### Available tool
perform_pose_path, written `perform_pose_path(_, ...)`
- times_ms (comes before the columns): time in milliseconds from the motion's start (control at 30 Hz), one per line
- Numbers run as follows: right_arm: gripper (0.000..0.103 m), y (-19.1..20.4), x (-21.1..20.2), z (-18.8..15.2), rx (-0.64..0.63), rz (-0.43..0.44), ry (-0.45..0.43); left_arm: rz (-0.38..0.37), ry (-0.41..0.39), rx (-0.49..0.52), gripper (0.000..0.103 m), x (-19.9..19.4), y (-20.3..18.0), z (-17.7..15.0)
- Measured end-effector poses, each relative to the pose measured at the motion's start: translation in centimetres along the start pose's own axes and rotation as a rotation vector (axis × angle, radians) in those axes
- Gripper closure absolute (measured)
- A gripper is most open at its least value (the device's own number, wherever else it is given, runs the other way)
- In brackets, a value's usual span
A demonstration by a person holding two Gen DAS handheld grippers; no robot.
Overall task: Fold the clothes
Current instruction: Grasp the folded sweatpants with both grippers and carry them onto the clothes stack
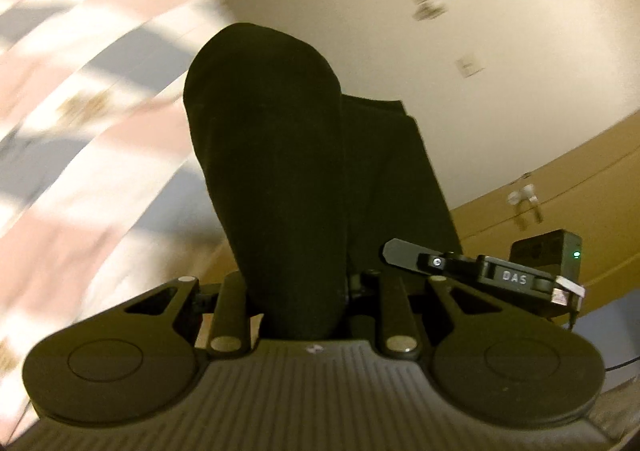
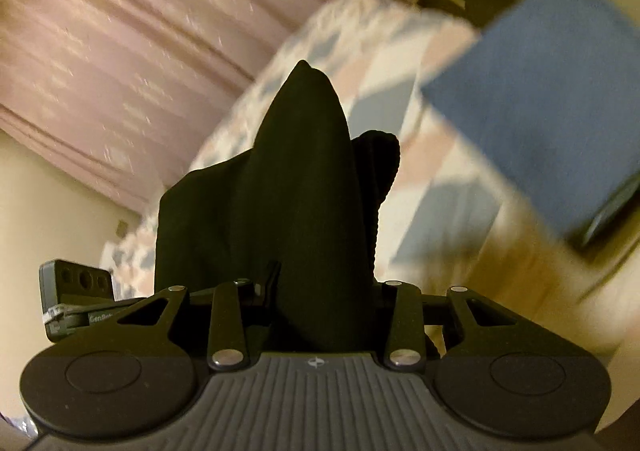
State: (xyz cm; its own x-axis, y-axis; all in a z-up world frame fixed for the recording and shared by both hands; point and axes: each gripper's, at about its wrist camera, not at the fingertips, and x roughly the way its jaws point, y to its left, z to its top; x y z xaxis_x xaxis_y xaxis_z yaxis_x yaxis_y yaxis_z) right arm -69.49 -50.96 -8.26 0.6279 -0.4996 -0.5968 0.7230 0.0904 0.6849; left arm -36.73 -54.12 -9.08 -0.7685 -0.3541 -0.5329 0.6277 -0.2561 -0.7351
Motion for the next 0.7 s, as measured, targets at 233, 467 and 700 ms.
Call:
perform_pose_path(233, 0.066, -4.5, -7.3, 12.4, -0.119, -0.018, -0.043, -0.089, -0.139, -0.010, 0.082, 9.2, -7.9, 4.9)
perform_pose_path(467, 0.066, -12.4, -7.5, 21.2, -0.154, -0.045, 0.050, -0.048, -0.179, -0.112, 0.082, 19.0, -8.4, 6.8)
perform_pose_path(700, 0.065, -17.5, -0.7, 24.1, -0.120, -0.024, 0.180, 0.090, -0.148, -0.202, 0.080, 23.5, -5.2, 7.4)
